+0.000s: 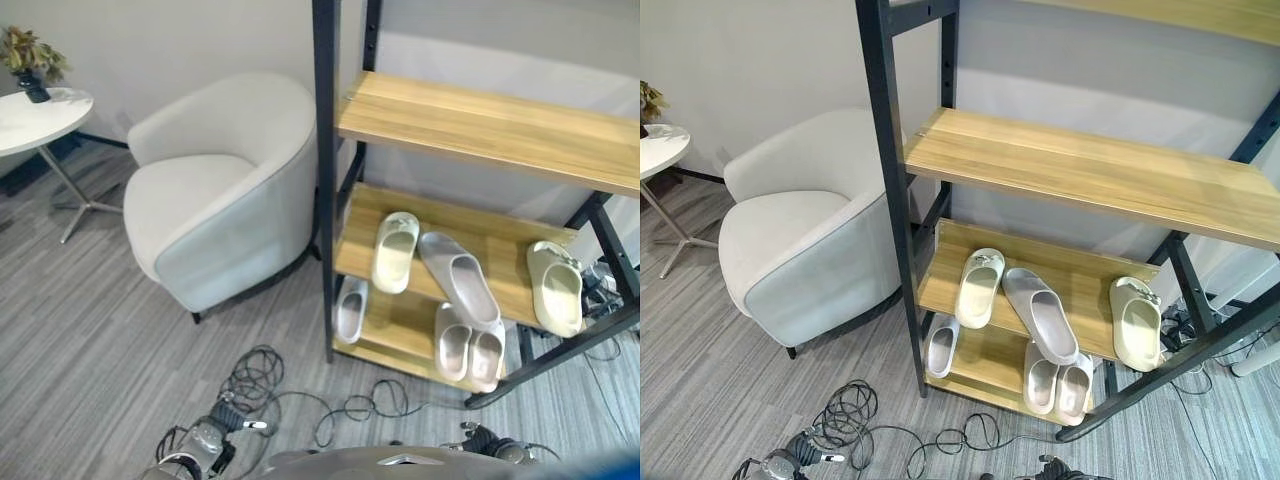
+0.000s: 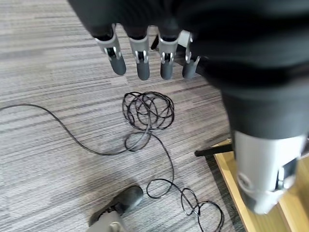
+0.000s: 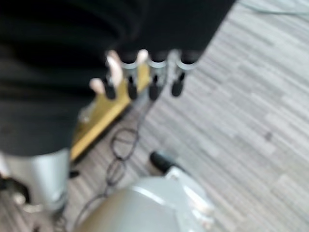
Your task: Arrange the slippers neatly on the shoe rack.
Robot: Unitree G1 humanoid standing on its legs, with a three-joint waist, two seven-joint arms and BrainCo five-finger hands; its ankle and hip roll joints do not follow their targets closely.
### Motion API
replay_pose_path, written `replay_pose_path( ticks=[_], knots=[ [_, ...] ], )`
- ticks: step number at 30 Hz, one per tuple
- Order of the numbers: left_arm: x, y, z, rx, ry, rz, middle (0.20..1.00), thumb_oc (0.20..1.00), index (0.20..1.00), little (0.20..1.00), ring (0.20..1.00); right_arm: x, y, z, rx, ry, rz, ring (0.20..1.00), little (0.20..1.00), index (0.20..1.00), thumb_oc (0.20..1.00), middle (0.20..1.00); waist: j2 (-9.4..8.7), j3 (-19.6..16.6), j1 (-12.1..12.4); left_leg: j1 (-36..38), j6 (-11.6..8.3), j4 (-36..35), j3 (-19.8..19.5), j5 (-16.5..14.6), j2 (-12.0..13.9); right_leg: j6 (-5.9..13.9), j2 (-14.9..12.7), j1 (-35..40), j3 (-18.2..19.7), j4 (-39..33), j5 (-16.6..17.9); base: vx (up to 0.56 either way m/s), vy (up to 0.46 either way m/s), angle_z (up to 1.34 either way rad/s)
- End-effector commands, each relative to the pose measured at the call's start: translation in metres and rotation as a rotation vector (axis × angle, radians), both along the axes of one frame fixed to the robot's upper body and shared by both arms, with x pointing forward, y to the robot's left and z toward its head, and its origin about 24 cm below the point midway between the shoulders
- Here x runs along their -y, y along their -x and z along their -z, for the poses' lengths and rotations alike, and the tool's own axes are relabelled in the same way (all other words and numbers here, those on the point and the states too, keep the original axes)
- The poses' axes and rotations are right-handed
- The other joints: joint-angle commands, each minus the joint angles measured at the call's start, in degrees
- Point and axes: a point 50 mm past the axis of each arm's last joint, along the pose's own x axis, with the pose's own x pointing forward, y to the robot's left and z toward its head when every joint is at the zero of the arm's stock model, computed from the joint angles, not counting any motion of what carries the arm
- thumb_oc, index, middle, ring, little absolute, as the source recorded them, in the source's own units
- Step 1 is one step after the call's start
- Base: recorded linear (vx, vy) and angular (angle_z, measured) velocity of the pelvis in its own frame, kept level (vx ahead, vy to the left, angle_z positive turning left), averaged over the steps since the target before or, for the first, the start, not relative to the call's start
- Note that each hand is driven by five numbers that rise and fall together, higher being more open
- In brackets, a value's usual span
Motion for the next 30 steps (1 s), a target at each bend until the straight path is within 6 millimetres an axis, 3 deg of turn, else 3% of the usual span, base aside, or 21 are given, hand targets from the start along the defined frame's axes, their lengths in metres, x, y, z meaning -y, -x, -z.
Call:
replay_pose_path(
  ticks=[1,3,5,7,9,14,24,30],
  knots=[
    [0.012,-0.025,-0.005,0.059,0.007,0.064,1.000,1.000,1.000,1.000,1.000,0.019,-0.018,-0.009,0.064,0.060,-0.016,1.000,1.000,1.000,1.000,1.000,4.26,0.4,0.4,-2.4,-3.04,2.8,-1.5,-2.2,3.9,2.91,0.5,0.9,-1.0,6.9,-8.9,0.00,0.000,0.00],
    [0.011,-0.026,-0.006,0.060,0.006,0.061,1.000,1.000,1.000,1.000,1.000,0.021,-0.021,-0.011,0.077,0.064,-0.006,1.000,1.000,1.000,1.000,1.000,4.34,0.3,0.2,-2.1,-3.09,1.9,-1.4,-1.9,4.0,2.87,0.6,1.2,-1.0,6.5,-8.9,0.01,-0.015,0.07],
    [0.010,-0.026,-0.006,0.068,0.001,0.051,1.000,1.000,1.000,1.000,1.000,0.027,-0.035,-0.017,0.143,0.075,0.030,1.000,1.000,1.000,1.000,1.000,4.42,0.1,0.1,-1.5,-3.20,0.5,-1.2,-1.3,4.2,2.84,0.8,1.5,-1.2,5.7,-8.9,0.02,-0.019,0.10],
    [0.007,-0.034,-0.011,0.102,-0.013,0.054,1.000,1.000,1.000,1.000,1.000,0.033,-0.061,-0.031,0.260,0.078,0.064,1.000,1.000,1.000,1.000,1.000,4.70,-0.2,-0.2,-0.7,-3.26,-0.8,-0.6,-0.9,4.5,2.92,1.0,1.8,-1.1,4.9,-8.7,0.04,-0.011,0.04],
    [0.003,-0.032,-0.011,0.085,-0.046,0.091,1.000,1.000,1.000,1.000,1.000,0.030,-0.069,-0.033,0.284,0.071,0.039,1.000,1.000,1.000,1.000,1.000,5.09,-0.5,-0.4,-0.1,-3.31,-1.2,-0.2,-1.1,4.4,2.91,1.1,2.2,-0.9,4.4,-8.6,0.05,0.006,-0.01],
    [0.005,-0.024,-0.007,0.065,-0.046,0.093,1.000,1.000,1.000,1.000,1.000,0.021,-0.074,-0.034,0.306,0.068,-0.022,1.000,1.000,1.000,1.000,1.000,5.46,-0.6,-0.4,0.7,-3.26,-1.4,0.2,-1.4,4.4,2.73,1.3,3.0,-0.9,3.5,-8.4,0.01,0.007,-0.01],
    [0.019,-0.027,-0.005,0.082,-0.028,0.123,1.000,1.000,1.000,1.000,1.000,0.002,-0.089,-0.040,0.382,0.032,-0.084,1.000,1.000,1.000,1.000,1.000,5.59,-0.6,-0.3,0.5,-3.20,-1.6,0.9,-1.2,4.1,2.97,1.1,3.3,-0.6,1.2,-7.0,0.00,0.007,-0.04],
    [0.018,-0.027,-0.006,0.093,-0.033,0.124,1.000,1.000,1.000,1.000,1.000,-0.012,-0.119,-0.062,0.539,-0.032,-0.117,1.000,1.000,1.000,1.000,1.000,5.80,-0.3,-0.1,0.8,-3.31,-1.6,1.6,-1.8,4.1,3.17,0.9,3.6,-0.4,0.6,-7.0,0.01,0.006,-0.02]
  ],
)
